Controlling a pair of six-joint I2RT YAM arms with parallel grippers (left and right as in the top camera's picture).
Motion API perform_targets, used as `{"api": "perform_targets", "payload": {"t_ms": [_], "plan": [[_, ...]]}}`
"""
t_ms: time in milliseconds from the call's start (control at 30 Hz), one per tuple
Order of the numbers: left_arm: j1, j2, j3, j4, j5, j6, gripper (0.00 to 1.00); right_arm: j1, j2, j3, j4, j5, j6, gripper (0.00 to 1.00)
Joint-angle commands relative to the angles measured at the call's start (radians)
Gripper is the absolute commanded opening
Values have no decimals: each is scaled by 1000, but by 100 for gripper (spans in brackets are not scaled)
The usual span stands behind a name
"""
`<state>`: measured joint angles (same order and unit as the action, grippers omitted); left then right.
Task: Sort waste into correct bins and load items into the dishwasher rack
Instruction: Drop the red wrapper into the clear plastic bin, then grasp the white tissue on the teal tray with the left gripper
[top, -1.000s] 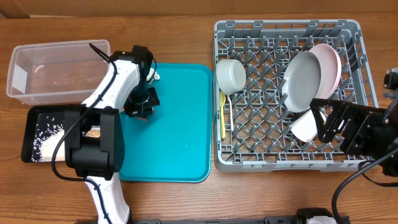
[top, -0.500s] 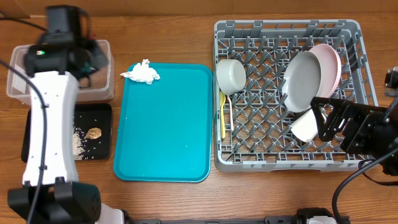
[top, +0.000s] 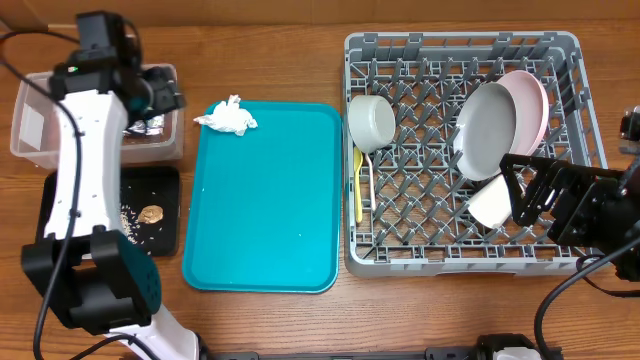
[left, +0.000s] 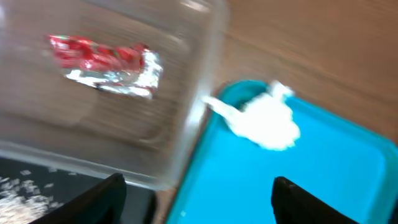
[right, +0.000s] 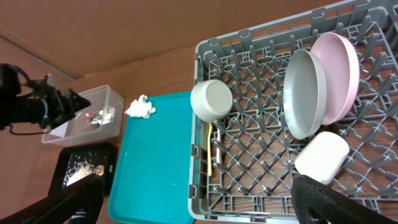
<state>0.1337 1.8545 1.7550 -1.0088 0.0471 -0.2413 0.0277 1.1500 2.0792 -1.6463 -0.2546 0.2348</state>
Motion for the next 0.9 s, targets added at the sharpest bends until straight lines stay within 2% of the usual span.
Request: {"api": "perform_targets", "payload": {"t_ms": [0, 200, 367, 567, 600, 633, 700, 767, 800, 867], "plan": [[-130, -15, 12, 2, -8, 74, 79, 5, -4, 3, 5, 11, -2, 100], [-278, 108, -6, 81, -245, 47, 88, 5, -4, 3, -2, 11, -2, 100], [-286, 259, -6, 146, -308, -28, 87, 5, -4, 3, -13, 11, 2, 100], [-264, 347, -6, 187, -282, -40, 86, 5, -4, 3, -35, 11, 2, 100], [-264, 350, -6, 189, -282, -40, 81, 5, -4, 3, -35, 11, 2, 100], [-264, 351, -6, 189, -282, -39, 70, 5, -4, 3, -34, 11, 2, 100], [-265, 350, -5, 187, -269, -39, 36, 5, -4, 3, -31, 11, 2, 100], [-267, 344, -5, 171, -228, -34, 11, 5, -4, 3, -26, 11, 1, 100], [-267, 342, -5, 162, -210, -28, 4, 5, -4, 3, -24, 11, 1, 100], [-267, 332, 3, 122, -163, -28, 4, 5, -4, 3, -23, 17, 1, 100]]}}
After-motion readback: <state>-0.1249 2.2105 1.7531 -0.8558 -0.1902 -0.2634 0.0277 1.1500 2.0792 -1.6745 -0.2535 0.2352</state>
